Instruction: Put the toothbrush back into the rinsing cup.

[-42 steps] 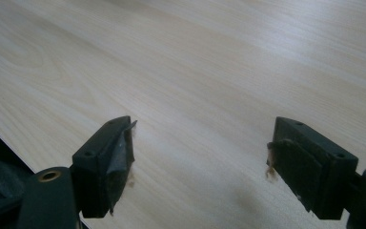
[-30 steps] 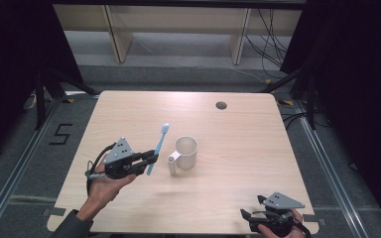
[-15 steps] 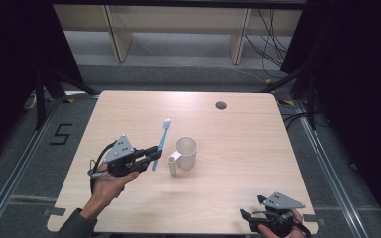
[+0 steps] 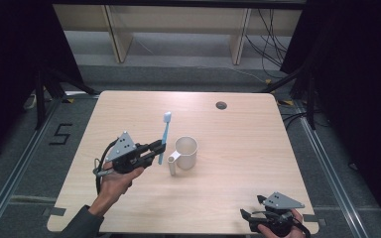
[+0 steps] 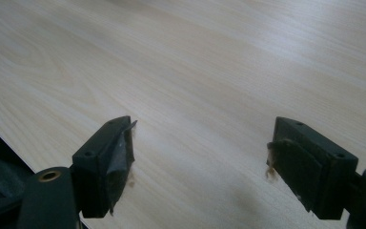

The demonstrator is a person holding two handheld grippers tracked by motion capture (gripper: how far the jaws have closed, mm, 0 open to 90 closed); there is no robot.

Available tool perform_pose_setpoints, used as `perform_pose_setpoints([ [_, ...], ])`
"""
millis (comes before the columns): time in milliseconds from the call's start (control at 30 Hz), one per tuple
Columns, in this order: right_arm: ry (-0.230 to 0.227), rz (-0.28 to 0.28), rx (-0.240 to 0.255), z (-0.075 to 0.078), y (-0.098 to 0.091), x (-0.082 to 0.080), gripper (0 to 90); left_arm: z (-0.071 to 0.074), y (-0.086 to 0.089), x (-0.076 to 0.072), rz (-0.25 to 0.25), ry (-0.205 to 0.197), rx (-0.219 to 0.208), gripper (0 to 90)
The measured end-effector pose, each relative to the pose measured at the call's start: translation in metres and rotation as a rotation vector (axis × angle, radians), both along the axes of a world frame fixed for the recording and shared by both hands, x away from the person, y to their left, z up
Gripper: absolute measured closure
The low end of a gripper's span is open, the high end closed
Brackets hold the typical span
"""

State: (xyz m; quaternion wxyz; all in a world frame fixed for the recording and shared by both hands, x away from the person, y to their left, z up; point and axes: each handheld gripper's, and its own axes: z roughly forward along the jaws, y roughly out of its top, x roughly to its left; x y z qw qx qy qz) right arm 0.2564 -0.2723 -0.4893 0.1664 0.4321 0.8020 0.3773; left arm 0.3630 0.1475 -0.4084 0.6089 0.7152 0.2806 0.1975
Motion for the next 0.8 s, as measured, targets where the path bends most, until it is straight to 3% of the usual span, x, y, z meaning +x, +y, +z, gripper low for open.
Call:
perform_pose_setpoints([
  [67,0.019,-0.003,0.005,0.000,0.001,-0.001,23.5,0.000,-0.001,0.001,-0.003,-0.011,-0.010,78.4],
  [133,-0.020,0.019,-0.016,0.000,-0.002,0.002,23.5,0.001,-0.003,0.002,0.001,-0.021,-0.022,78.4],
  [500,-0.009,0.002,0.000,0.000,0.000,0.001,23.5,0.004,-0.017,0.008,-0.007,-0.074,-0.078,78.4],
  [800,-0.006,0.002,0.002,0.000,0.000,0.000,23.5,0.000,-0.025,0.012,0.000,-0.089,-0.093,78.5],
])
